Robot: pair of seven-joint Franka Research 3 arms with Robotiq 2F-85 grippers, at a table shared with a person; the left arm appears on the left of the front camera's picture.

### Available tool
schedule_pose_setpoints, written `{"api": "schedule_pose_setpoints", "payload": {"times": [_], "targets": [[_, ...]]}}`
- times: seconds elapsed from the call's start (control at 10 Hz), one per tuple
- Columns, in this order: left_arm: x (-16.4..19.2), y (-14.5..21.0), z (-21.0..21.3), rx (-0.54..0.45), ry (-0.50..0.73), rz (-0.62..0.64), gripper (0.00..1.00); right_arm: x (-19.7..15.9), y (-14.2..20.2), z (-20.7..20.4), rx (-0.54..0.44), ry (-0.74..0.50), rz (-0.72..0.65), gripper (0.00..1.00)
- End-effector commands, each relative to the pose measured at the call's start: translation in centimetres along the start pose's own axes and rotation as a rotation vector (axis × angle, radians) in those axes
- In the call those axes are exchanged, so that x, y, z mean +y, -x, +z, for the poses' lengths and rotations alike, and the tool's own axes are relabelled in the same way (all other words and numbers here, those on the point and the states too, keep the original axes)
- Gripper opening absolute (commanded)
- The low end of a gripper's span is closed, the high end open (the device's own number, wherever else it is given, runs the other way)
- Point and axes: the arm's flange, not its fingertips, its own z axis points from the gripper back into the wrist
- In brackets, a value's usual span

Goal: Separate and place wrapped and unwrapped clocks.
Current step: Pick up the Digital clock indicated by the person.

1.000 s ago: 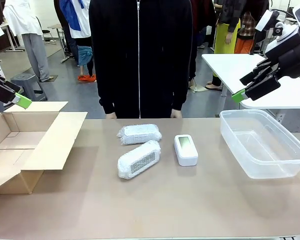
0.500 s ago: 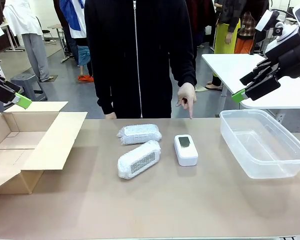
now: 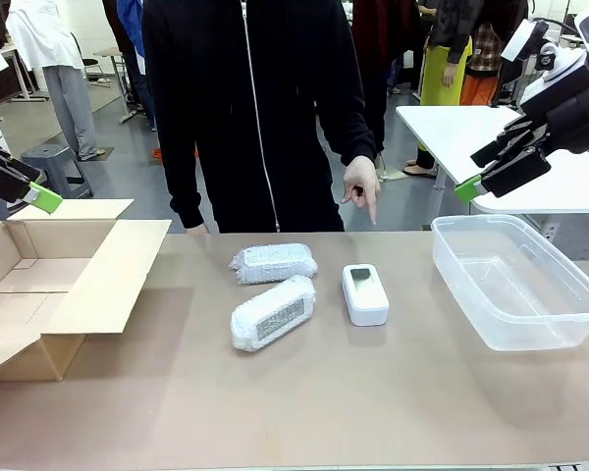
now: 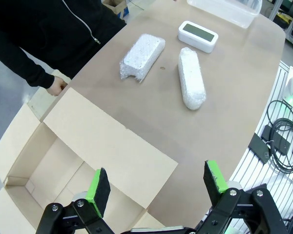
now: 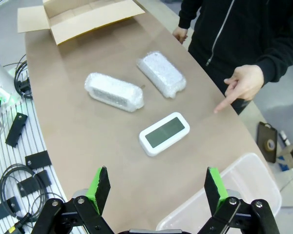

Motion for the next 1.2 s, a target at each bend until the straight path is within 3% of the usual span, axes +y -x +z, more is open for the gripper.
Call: {"api": "schedule_pose_setpoints", "payload": {"times": [0.0, 1.1], "targets": [[0.0, -0.03, 0.04, -0.003, -0.001, -0.001, 1.0, 0.02, 0.01, -0.01, -0.003, -0.004, 0.0, 1.0], [0.0, -0.03, 0.04, -0.003, -0.001, -0.001, 1.0, 0.02, 0.01, -0.01, -0.003, -0.004, 0.0, 1.0]]}}
